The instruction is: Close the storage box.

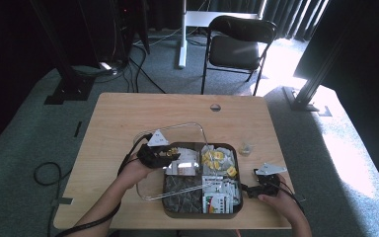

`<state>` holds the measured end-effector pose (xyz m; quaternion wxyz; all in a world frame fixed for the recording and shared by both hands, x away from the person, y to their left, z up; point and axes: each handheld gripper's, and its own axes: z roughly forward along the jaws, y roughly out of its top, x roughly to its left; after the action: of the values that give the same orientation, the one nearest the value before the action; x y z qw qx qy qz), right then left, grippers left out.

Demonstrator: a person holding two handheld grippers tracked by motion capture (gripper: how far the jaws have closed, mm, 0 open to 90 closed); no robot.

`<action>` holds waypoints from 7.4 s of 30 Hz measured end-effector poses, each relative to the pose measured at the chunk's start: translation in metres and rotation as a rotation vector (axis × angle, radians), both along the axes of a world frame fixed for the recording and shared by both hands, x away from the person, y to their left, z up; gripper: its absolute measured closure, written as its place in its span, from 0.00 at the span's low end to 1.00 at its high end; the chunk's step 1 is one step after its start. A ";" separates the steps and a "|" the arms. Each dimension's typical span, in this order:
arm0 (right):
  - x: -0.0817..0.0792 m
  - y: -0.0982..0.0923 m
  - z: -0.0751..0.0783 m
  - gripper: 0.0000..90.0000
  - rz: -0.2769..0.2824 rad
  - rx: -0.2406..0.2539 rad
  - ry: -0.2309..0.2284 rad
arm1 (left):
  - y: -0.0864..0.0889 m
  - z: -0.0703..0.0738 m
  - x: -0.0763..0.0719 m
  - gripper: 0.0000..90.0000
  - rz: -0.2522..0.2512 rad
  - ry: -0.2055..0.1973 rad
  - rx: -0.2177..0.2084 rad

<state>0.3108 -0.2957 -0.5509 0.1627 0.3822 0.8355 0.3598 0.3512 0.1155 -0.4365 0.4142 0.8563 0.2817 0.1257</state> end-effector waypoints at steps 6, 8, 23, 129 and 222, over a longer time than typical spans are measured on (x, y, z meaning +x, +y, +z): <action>0.000 0.000 0.000 0.13 0.000 0.000 -0.001 | -0.017 0.001 -0.003 0.66 -0.042 0.000 0.002; 0.000 0.000 0.000 0.13 0.000 0.000 -0.001 | -0.022 0.002 -0.004 0.66 -0.057 -0.001 0.000; 0.000 0.000 0.000 0.13 -0.001 0.001 0.001 | -0.050 -0.001 -0.013 0.66 -0.146 0.003 0.012; 0.000 0.000 0.000 0.13 -0.001 0.001 0.001 | -0.035 -0.029 -0.004 0.01 -0.028 -0.044 -0.025; 0.000 0.000 0.000 0.13 -0.001 0.001 0.000 | 0.180 -0.106 -0.060 0.01 0.472 0.060 0.005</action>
<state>0.3107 -0.2955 -0.5511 0.1625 0.3828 0.8350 0.3603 0.2912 0.2951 -0.5424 0.3626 0.7711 0.4859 0.1945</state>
